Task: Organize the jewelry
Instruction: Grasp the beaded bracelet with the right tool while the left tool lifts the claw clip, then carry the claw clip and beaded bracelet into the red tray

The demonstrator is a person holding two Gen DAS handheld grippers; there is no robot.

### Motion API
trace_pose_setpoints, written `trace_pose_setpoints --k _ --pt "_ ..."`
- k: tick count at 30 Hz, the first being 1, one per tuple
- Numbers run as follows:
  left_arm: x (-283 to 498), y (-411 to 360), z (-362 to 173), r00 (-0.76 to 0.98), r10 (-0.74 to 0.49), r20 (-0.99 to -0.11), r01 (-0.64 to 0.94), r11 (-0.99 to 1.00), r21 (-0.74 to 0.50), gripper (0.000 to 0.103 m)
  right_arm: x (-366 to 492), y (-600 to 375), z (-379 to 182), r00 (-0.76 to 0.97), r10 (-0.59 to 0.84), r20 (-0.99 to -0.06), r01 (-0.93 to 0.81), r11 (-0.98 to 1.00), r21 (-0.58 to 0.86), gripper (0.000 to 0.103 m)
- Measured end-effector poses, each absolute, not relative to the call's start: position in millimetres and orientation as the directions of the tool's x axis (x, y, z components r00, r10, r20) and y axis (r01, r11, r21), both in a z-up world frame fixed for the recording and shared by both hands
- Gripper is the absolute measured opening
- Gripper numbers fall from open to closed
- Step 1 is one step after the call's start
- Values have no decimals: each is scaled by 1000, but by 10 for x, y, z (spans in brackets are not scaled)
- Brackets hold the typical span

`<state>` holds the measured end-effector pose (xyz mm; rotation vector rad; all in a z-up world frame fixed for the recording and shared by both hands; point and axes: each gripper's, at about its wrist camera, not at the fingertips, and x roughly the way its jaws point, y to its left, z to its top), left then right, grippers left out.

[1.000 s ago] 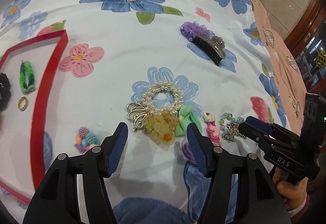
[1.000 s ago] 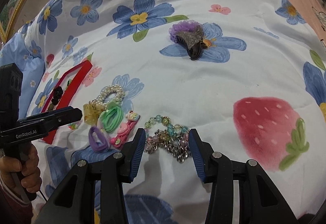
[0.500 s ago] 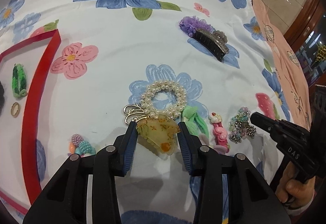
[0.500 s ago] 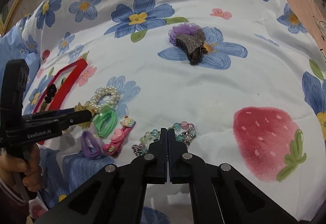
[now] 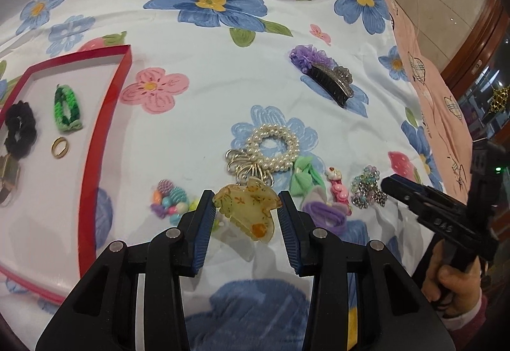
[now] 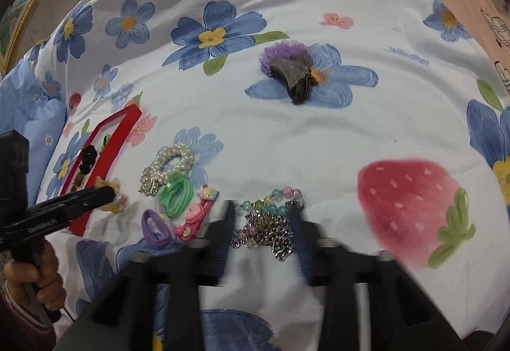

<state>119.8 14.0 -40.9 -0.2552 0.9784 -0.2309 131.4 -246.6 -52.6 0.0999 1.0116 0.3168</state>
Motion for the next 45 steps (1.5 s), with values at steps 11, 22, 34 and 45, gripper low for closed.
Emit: trace_pose_setpoints --k 11,22,34,45 --pt "1076 211 -388 542 -300 -785 68 947 -315 38 1375 -2422 -716 483 259 -836 -204 962 180 11" --pt "840 498 -141 604 -278 -747 37 946 -323 38 1269 -2425 -171 570 365 -736 -240 931 276 11" --pt "507 1104 -13 661 -197 -724 -68 945 -320 38 1172 -1567 34 510 499 -701 -415 856 308 11" --pt "332 1711 -68 673 -110 -732 -188 931 -313 38 1140 -704 -1 408 605 -684 -545 763 349 11"
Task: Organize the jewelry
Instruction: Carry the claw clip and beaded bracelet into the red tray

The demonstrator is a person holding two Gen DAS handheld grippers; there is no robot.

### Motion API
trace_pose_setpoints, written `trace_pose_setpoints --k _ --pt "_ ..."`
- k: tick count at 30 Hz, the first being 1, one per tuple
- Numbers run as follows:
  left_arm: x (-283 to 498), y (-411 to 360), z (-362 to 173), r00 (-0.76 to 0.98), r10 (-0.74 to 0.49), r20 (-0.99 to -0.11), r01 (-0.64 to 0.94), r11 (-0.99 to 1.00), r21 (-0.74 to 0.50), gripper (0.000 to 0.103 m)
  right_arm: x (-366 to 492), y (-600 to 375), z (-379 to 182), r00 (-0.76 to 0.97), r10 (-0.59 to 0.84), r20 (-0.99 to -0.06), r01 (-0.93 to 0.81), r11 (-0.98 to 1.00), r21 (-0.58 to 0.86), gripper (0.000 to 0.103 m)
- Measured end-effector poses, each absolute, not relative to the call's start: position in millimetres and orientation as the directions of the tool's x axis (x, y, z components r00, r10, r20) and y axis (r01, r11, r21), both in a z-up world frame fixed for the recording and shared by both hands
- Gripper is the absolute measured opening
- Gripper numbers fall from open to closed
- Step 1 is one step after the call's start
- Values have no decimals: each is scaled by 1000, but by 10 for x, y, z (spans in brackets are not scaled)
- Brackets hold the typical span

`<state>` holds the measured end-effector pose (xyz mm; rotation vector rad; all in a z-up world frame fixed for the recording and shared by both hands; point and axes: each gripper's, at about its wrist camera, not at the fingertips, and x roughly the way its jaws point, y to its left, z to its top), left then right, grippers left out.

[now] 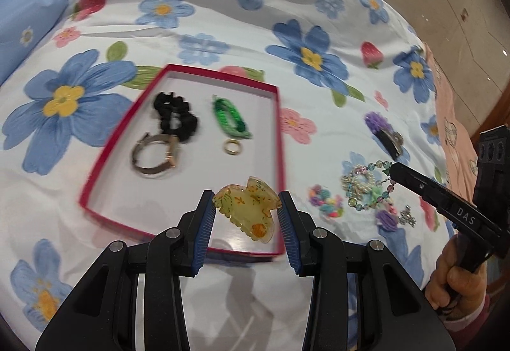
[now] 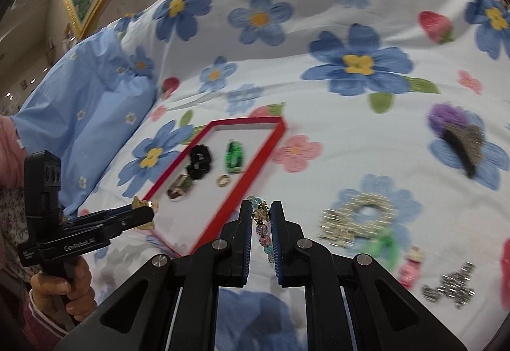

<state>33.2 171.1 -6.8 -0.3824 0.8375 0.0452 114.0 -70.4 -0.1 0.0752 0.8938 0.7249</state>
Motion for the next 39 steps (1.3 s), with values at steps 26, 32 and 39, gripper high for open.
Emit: trace_pose_setpoints --k 26,32,39 --pt "622 2383 -502 567 -42 -822 -283 928 -242 38 1337 678 -341 201 685 -700 -656 625 423 11" --pt "711 2383 -646 537 -46 -842 -288 929 -234 38 1481 729 -614 190 630 -753 -634 664 396 11" --pt "800 2373 -790 502 -42 -864 -298 929 -219 39 1586 761 -802 203 550 -810 -630 707 322 11"
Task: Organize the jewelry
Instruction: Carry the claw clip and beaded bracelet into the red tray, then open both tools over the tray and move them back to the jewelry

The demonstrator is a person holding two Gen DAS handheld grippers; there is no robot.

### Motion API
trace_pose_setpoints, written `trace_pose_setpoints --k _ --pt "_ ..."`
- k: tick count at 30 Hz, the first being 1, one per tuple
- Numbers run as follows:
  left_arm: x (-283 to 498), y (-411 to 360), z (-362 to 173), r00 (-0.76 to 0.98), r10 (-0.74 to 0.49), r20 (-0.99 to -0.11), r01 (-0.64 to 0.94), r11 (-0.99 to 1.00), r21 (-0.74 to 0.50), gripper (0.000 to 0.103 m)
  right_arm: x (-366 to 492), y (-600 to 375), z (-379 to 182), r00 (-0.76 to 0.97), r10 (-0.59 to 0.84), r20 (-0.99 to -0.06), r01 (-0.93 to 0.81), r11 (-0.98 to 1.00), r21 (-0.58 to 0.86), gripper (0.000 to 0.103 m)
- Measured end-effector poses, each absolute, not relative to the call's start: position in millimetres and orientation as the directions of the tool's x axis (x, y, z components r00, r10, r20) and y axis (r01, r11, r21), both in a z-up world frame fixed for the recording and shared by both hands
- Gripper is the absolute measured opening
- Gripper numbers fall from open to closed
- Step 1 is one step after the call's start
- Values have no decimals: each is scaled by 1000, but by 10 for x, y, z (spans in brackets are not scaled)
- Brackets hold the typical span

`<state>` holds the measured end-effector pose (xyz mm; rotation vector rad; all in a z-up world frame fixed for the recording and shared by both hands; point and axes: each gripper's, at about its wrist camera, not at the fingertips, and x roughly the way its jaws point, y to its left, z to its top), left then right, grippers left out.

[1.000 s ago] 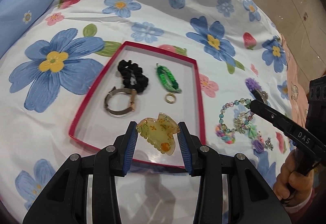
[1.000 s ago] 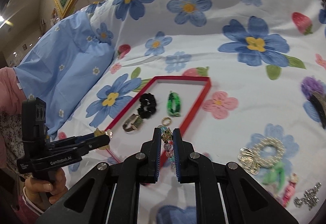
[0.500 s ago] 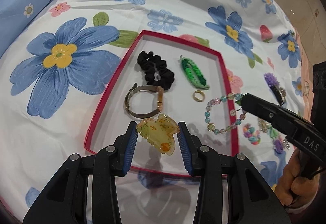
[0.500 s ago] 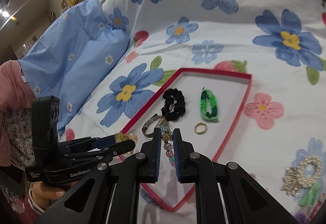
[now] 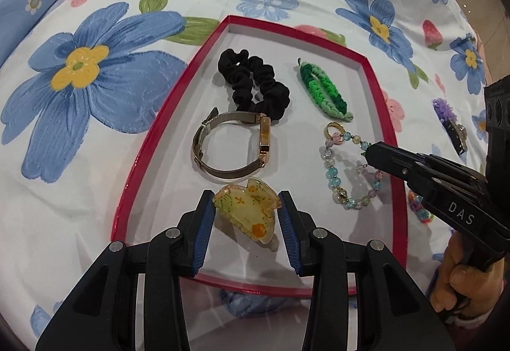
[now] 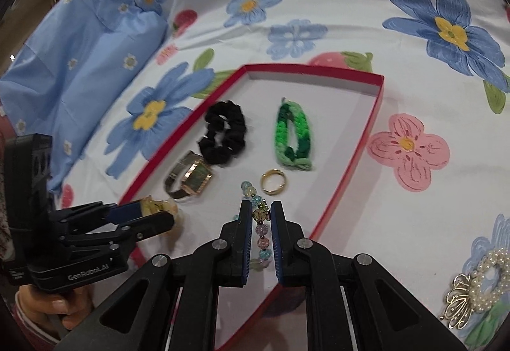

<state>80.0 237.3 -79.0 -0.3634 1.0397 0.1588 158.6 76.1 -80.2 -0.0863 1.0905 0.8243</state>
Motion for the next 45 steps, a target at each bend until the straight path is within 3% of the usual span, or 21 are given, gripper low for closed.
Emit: trace_pose_setpoints --k 15,18,19,23,27,35,45 --pt "841 2400 -829 493 -34 -869 -323 921 -219 39 1572 894 -887 203 481 -853 -669 704 238 14" --pt "836 2401 -822 494 -30 -869 -325 921 -216 44 1581 890 -885 199 483 -853 -666 705 244 15" --pt "837 2404 -822 495 -28 -869 -327 920 -216 49 1588 883 -880 197 485 -852 -663 706 249 16" --pt "814 2402 -788 501 -21 -865 -330 919 -214 49 1578 867 -828 197 508 -838 -659 702 270 28" --pt "765 2410 -714 518 -12 -855 -347 911 -223 49 1550 794 -698 216 540 -814 -655 698 289 28" --pt "515 2330 -403 626 -27 -779 -354 880 -315 57 1439 241 -300 308 617 -724 -607 714 350 34" --pt "341 1918 -226 658 -86 -748 -290 888 -357 59 1321 -755 -156 411 575 -707 -481 796 368 37"
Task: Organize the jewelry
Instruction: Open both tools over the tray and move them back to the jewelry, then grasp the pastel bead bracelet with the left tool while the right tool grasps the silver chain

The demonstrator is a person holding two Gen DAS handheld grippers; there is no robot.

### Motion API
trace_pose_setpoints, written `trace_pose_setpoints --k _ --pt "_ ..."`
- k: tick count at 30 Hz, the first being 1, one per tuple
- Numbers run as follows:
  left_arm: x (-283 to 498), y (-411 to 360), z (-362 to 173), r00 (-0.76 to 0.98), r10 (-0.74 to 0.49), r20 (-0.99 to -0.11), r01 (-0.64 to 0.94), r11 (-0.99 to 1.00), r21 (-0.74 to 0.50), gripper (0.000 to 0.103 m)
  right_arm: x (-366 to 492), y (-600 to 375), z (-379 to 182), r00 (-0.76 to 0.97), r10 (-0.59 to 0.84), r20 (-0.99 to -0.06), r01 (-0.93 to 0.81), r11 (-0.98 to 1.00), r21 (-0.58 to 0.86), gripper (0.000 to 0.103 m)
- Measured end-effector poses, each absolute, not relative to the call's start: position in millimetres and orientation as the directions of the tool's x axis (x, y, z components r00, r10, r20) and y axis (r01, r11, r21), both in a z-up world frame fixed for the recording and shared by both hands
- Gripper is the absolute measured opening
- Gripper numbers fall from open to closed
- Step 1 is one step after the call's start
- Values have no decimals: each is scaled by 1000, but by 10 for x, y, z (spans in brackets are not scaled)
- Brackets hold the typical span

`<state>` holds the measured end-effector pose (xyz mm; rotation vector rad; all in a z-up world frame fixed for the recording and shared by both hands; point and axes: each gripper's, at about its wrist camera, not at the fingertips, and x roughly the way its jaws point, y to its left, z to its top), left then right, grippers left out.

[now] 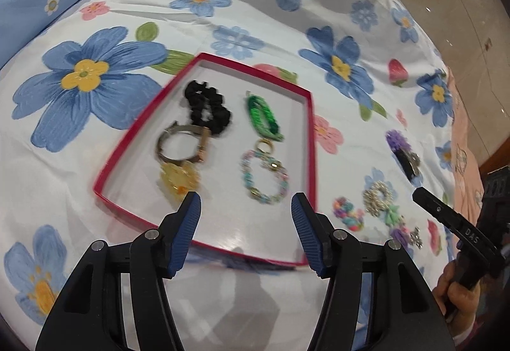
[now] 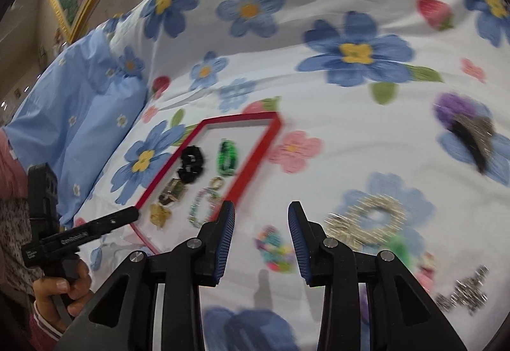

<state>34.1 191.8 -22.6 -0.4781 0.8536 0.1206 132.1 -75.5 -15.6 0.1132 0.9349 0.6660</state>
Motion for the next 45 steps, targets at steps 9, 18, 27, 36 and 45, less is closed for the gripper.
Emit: trace_pose_setpoints --k 9,18,27,36,45 --pt "356 1429 -187 643 -153 -751 -200 913 -356 61 1166 -1678 -171 511 467 -721 -325 882 341 42" --pt "438 943 -244 602 -201 -773 -111 937 -330 61 989 -2301 -280 551 377 -744 -215 926 310 44" --pt "536 625 -308 565 -221 -795 -57 951 -305 61 894 -2608 -405 549 341 -763 -161 939 304 44" --pt "652 477 -393 538 -221 -813 -25 961 -277 61 912 -2578 -475 535 339 -774 -178 940 290 51" --pt "959 345 -518 506 -200 -839 27 976 -216 64 990 -2464 -524 516 333 -789 -229 941 247 66"
